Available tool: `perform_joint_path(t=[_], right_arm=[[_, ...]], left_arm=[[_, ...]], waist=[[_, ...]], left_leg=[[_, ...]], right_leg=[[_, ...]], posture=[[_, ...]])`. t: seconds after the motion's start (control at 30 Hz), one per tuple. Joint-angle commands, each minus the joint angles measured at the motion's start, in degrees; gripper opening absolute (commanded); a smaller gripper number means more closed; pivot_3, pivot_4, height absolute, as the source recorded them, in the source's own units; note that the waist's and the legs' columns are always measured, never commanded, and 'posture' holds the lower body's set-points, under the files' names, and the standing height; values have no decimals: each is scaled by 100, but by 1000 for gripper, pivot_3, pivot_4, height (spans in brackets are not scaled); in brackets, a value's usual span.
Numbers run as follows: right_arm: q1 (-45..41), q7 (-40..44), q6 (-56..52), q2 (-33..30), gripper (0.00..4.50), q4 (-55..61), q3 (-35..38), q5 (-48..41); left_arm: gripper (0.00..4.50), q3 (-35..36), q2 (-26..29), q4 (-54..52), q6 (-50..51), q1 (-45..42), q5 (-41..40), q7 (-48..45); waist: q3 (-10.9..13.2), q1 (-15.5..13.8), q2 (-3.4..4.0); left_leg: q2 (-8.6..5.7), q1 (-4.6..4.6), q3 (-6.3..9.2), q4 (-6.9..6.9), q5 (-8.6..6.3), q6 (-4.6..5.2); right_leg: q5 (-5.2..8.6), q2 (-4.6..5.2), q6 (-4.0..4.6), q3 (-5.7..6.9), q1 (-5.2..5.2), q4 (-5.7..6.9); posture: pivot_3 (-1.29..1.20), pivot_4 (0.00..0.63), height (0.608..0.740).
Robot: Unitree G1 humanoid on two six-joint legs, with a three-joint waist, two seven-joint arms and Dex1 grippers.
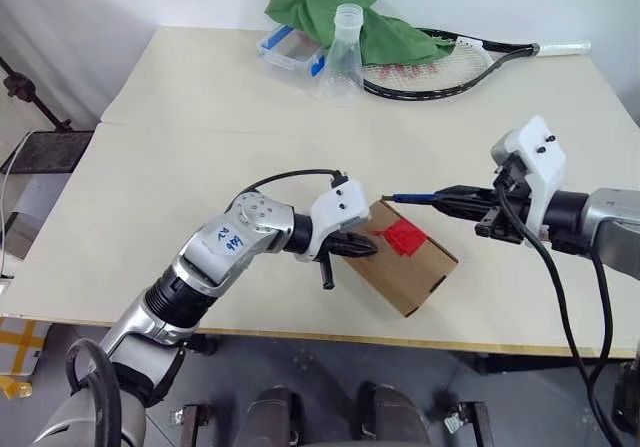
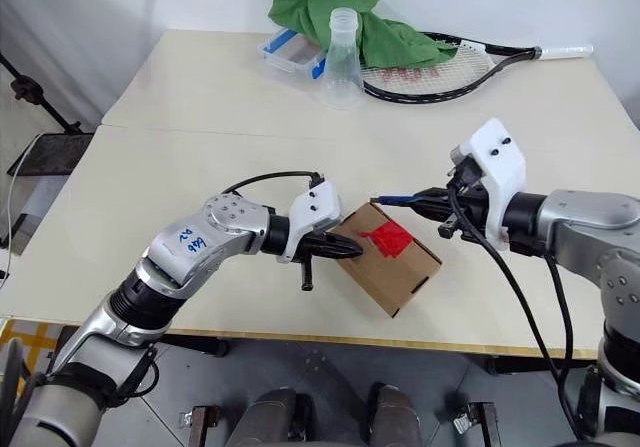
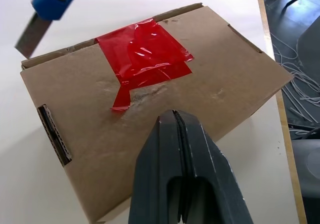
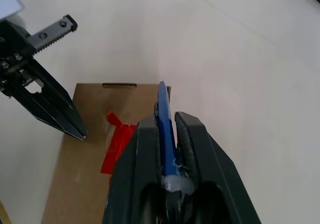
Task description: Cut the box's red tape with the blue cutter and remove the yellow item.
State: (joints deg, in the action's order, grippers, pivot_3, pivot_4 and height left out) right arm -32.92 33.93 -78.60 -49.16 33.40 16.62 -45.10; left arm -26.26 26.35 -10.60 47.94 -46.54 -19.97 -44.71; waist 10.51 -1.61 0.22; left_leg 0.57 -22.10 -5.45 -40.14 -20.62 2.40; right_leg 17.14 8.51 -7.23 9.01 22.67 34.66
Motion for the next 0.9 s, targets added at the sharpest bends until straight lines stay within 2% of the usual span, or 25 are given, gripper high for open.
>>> perform_joint_path(t=[0.03,0.43,0.7,0.9], right_arm=[[108,-69,106,-121,167,196,144,-50],[260,-200,247,-150,167,117,51,32],[289,105,42,-733,167,127,-286,-117],[-18,201,-162,-1050,167,-116,-643,-120]], left_arm=[[0,44,-56,23,-70,-17,148,-48],[0,183,-186,322,-159,-44,303,-134],[0,113,-287,613,-101,-191,491,-115],[0,-82,-448,745,215,-361,724,9]], waist=[[0,-2,0],[0,2,0],[0,-5,0],[-1,-11,-1]], left_leg=[[0,0,1,0,0,0],[0,0,0,-5,1,1],[0,1,1,-11,1,3],[0,3,4,-16,2,3]], right_leg=[[0,0,0,0,0,0],[0,1,0,0,0,4],[0,2,0,0,-3,8],[0,3,-1,1,-8,10]], posture=[[0,150,740],[0,150,740],[0,150,740],[0,150,740]])
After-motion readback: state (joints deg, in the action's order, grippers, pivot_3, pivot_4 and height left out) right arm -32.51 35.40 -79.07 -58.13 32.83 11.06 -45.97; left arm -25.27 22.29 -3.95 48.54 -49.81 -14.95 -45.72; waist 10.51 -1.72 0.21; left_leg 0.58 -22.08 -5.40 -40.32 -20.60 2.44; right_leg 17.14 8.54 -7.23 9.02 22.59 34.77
